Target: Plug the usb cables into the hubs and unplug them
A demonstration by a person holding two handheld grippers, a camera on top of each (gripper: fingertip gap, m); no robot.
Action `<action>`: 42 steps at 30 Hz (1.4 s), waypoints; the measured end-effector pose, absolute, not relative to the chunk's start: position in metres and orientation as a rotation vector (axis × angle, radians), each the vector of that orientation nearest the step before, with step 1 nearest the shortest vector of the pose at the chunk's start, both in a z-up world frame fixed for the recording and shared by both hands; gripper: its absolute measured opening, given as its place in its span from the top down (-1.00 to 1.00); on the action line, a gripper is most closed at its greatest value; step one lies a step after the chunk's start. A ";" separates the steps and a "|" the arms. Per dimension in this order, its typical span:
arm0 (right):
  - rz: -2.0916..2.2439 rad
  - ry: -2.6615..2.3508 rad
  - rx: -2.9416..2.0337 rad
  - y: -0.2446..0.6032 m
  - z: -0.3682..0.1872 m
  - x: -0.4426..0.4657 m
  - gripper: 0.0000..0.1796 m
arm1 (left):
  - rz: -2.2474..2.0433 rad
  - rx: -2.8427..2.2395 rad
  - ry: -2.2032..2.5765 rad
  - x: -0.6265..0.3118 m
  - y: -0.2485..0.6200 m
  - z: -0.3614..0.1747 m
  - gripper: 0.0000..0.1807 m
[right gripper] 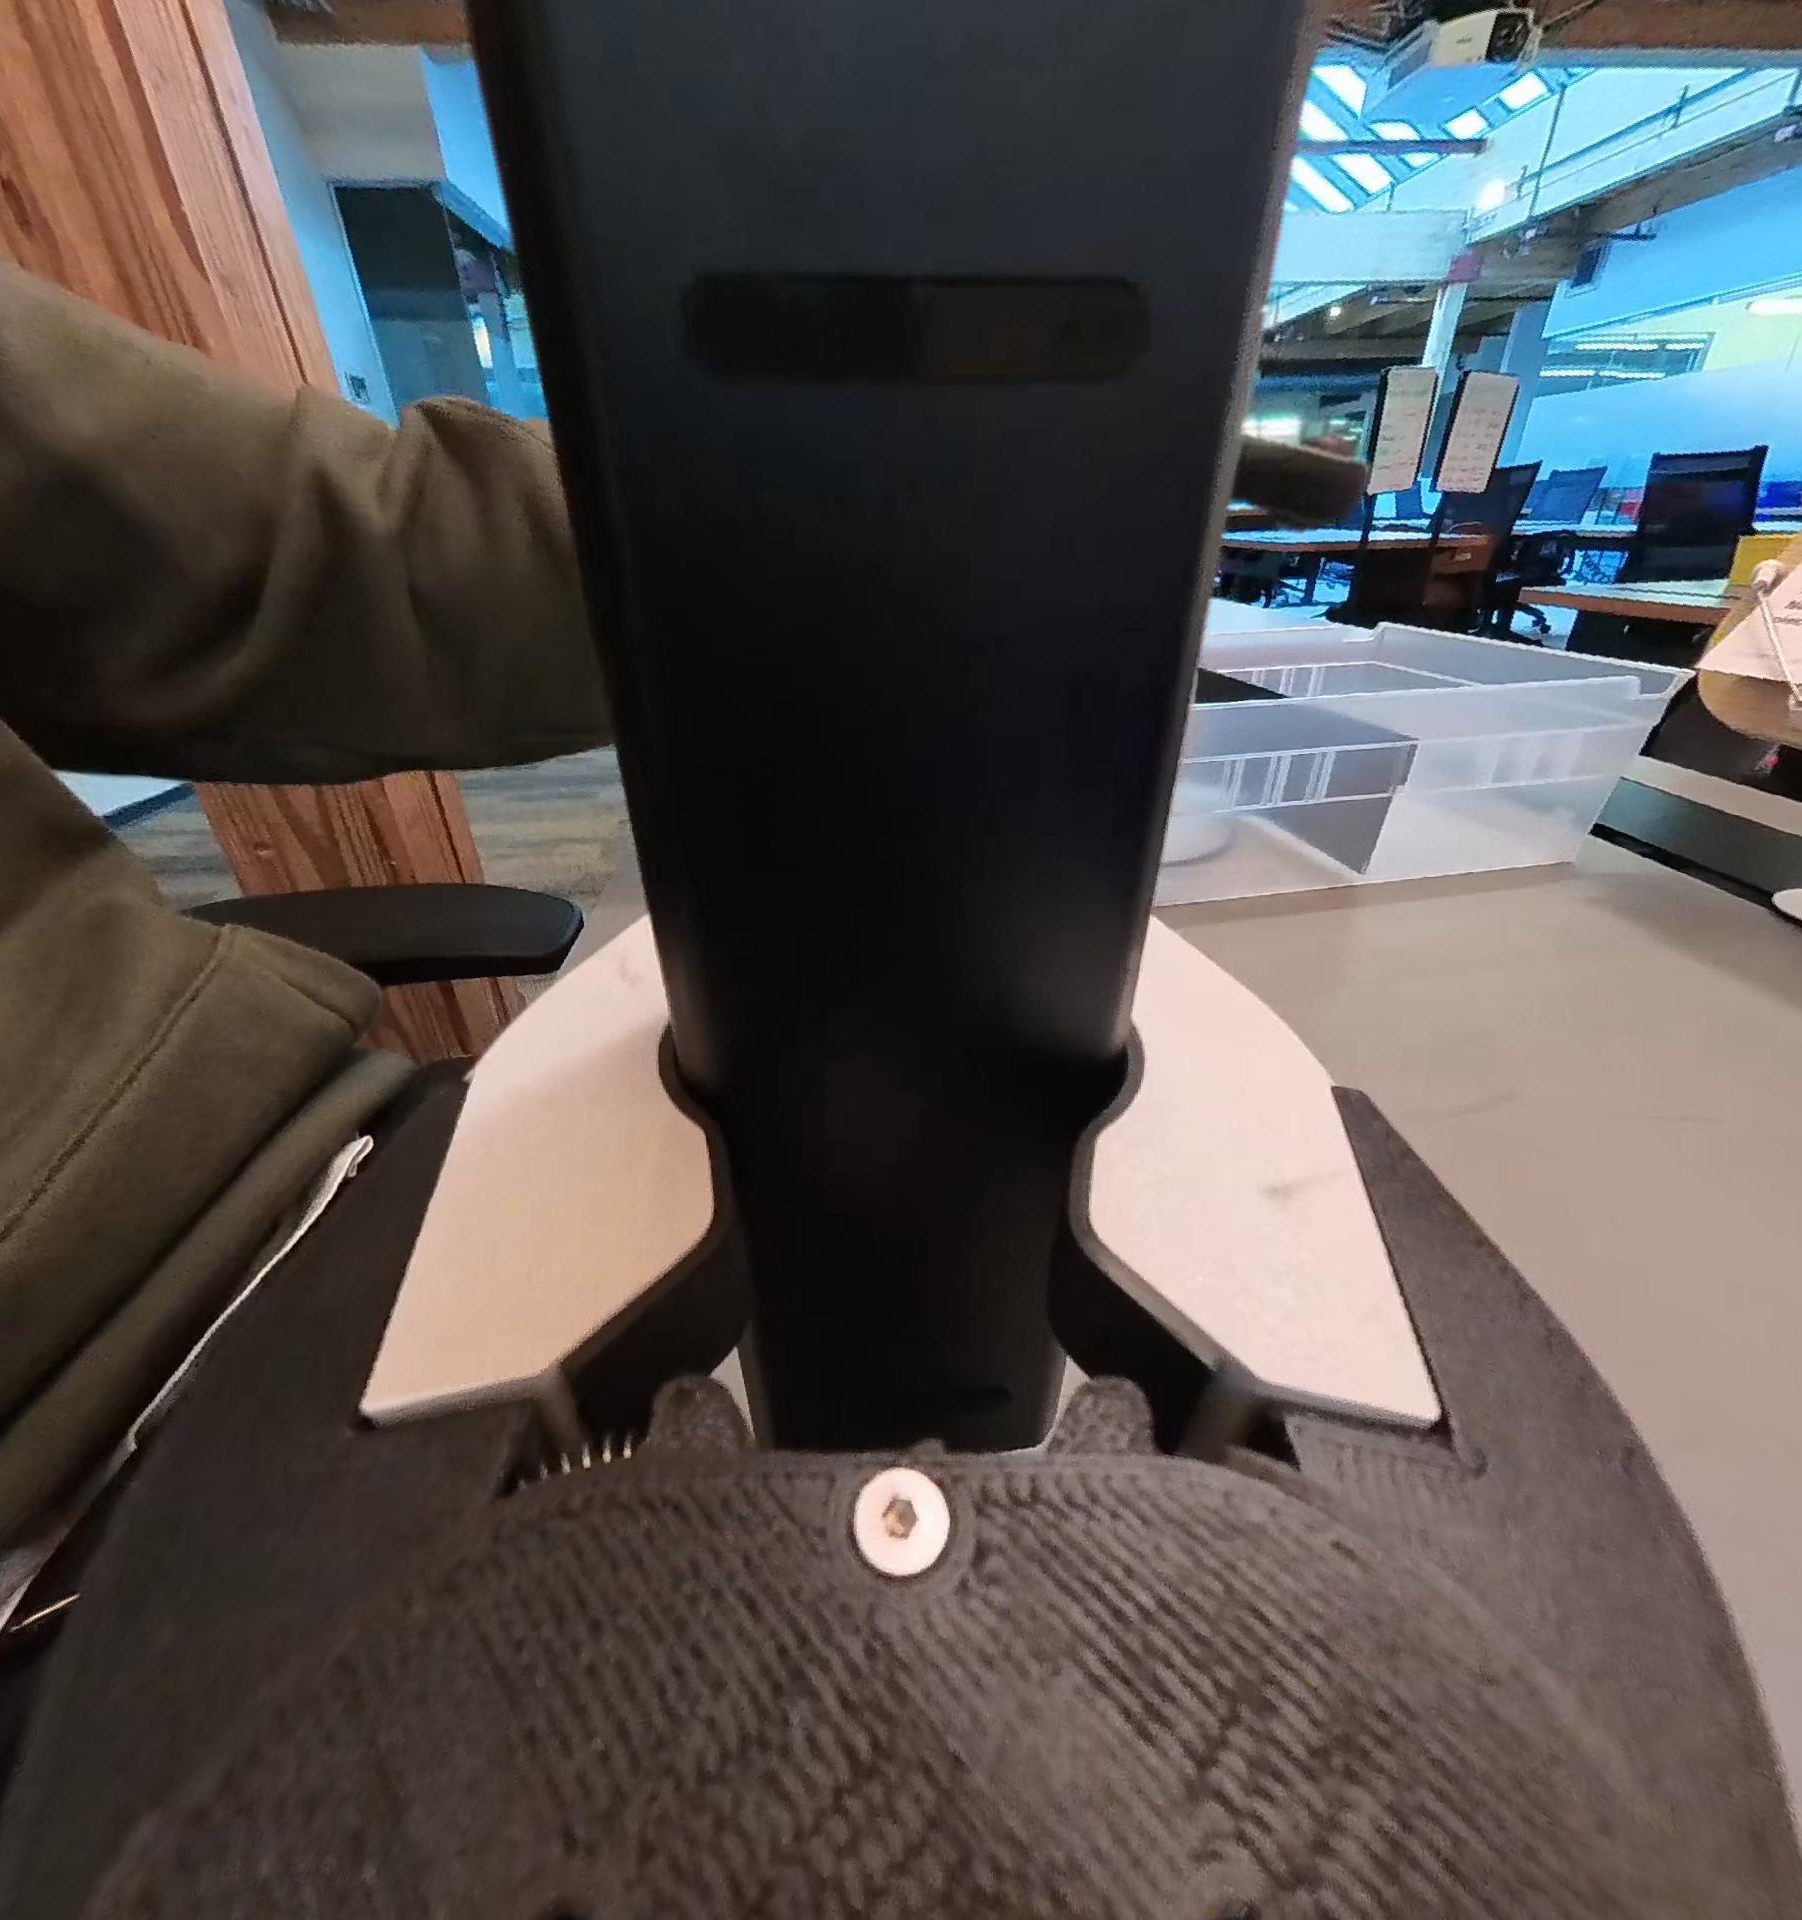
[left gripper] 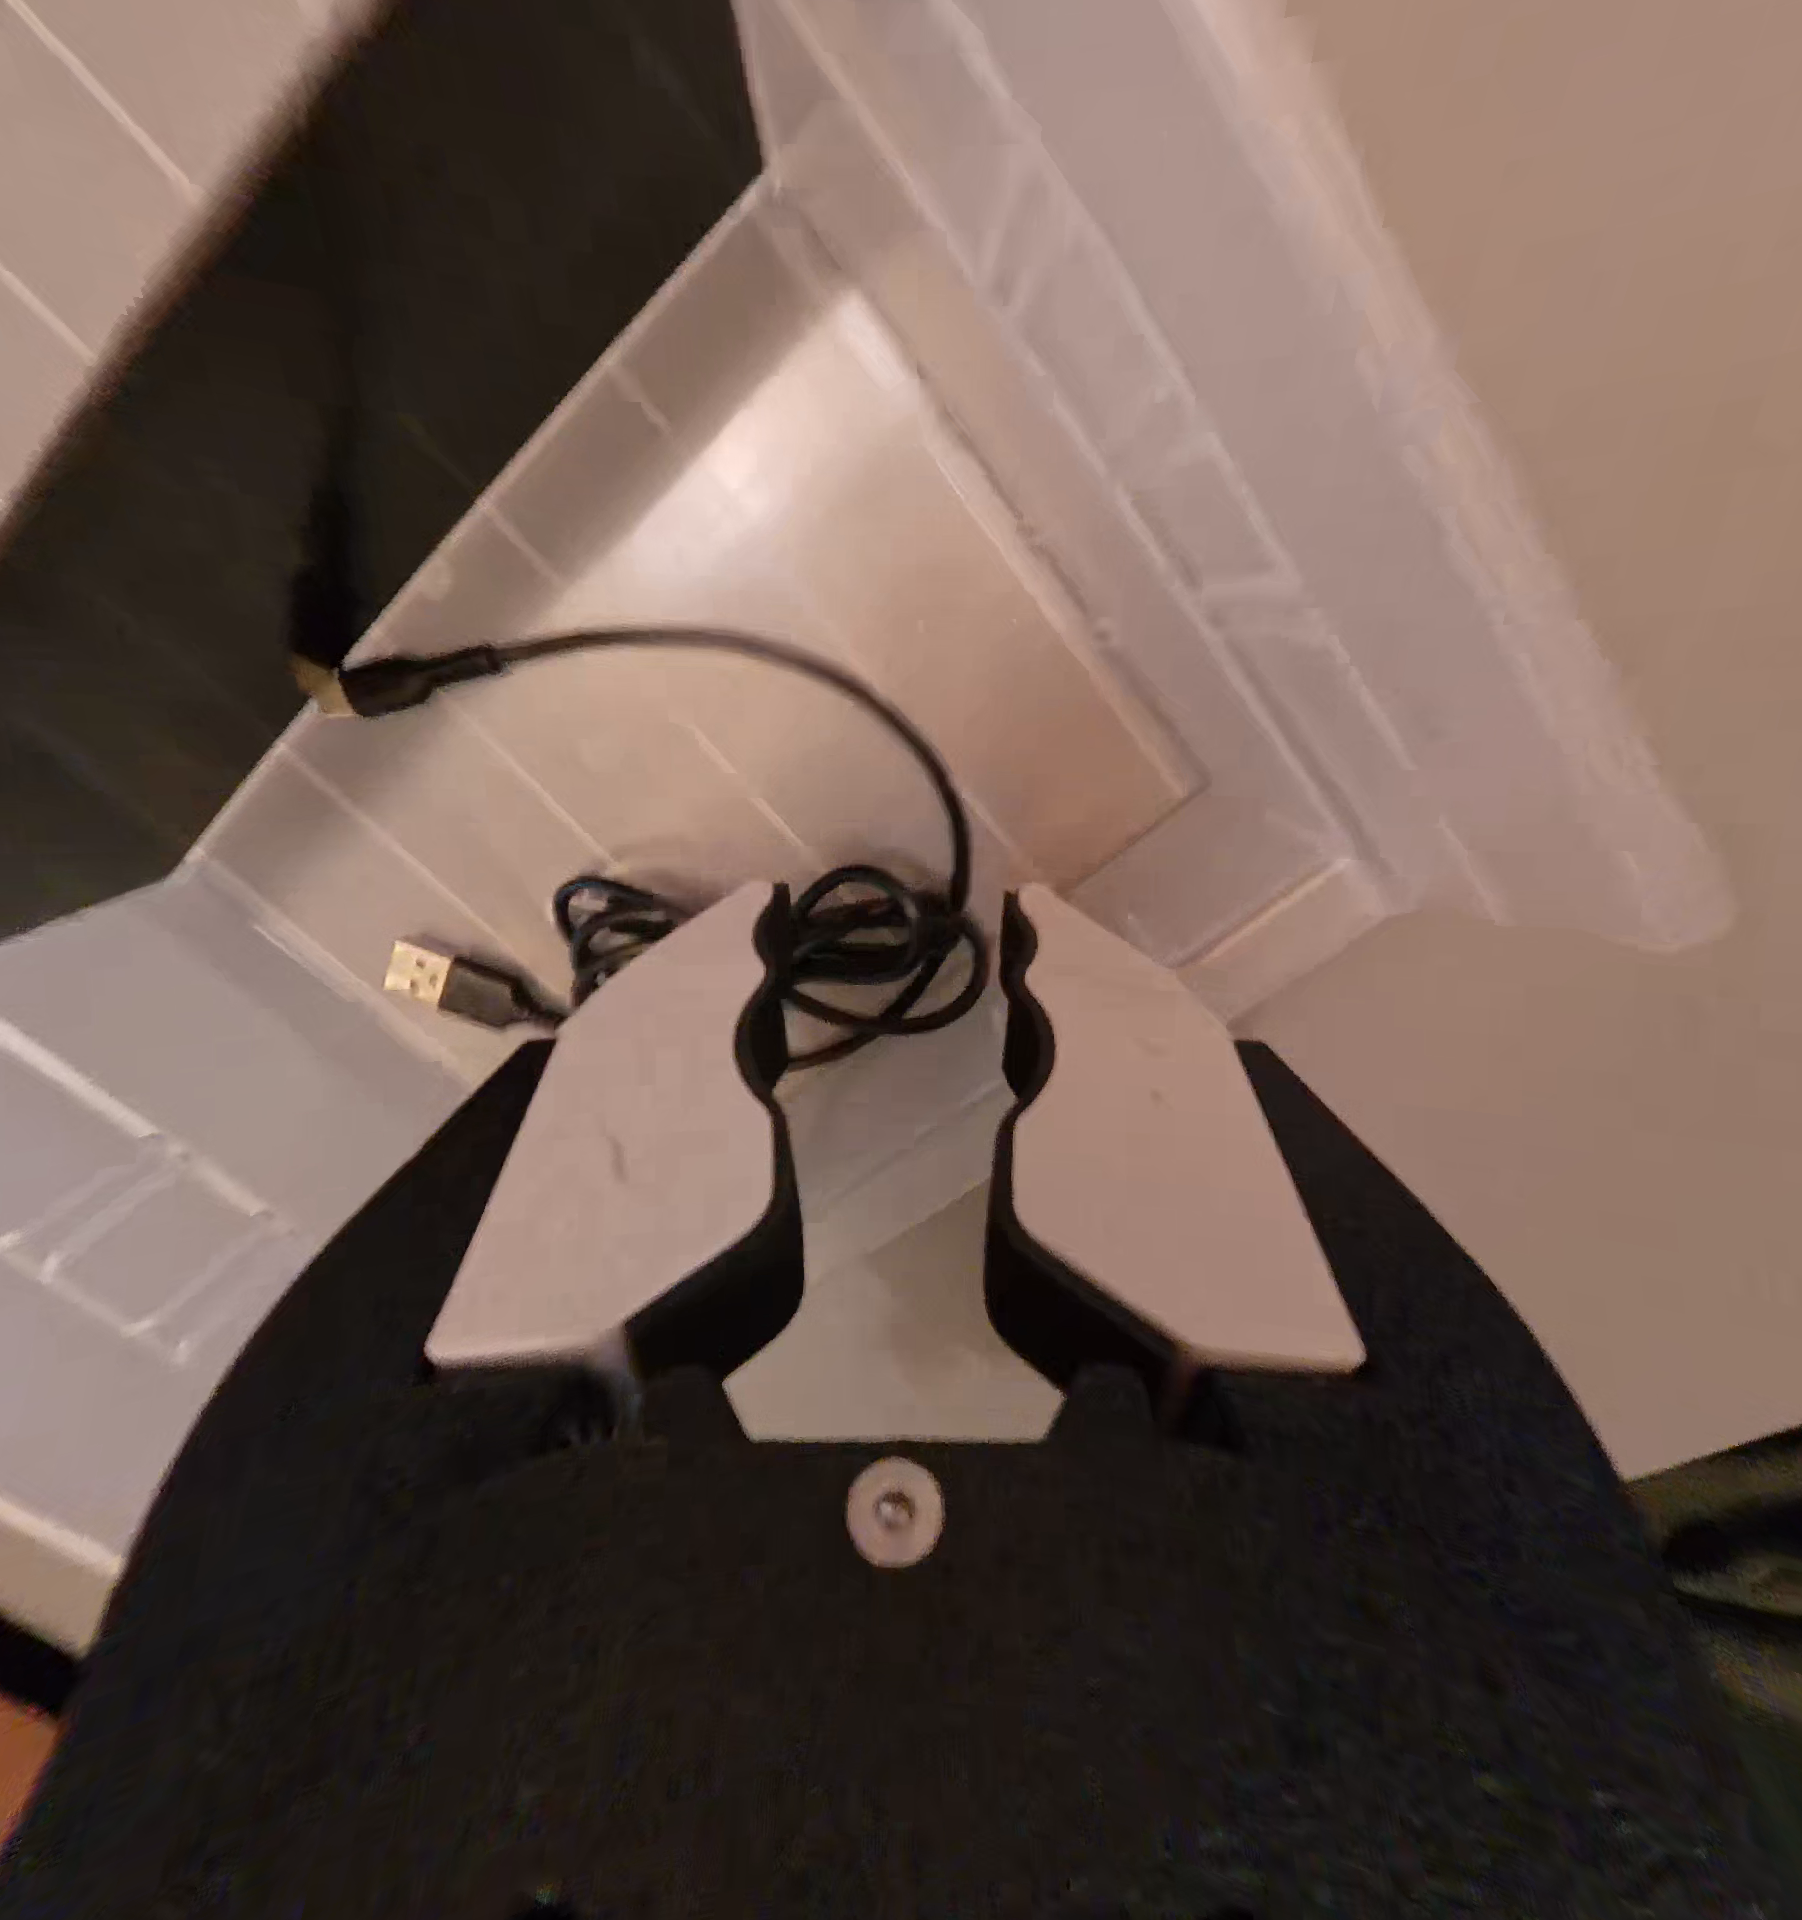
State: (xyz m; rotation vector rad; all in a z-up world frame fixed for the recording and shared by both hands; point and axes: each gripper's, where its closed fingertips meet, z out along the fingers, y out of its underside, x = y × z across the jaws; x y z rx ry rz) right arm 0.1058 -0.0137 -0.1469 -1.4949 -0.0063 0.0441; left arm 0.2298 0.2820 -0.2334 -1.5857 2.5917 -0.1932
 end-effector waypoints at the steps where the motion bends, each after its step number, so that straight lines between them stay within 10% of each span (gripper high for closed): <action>1: 0.045 -0.008 -1.498 -0.013 -0.147 0.106 0.18 | -0.117 -1.632 2.572 0.228 0.290 -0.236 0.59; 13: 0.074 -0.009 -1.491 -0.014 -0.147 0.105 0.19 | -0.325 -2.273 2.289 0.231 0.307 -0.249 0.51; 42: 0.067 -0.040 -1.514 -0.012 -0.149 0.100 0.19 | -0.118 -1.764 2.503 0.239 0.320 -0.245 0.83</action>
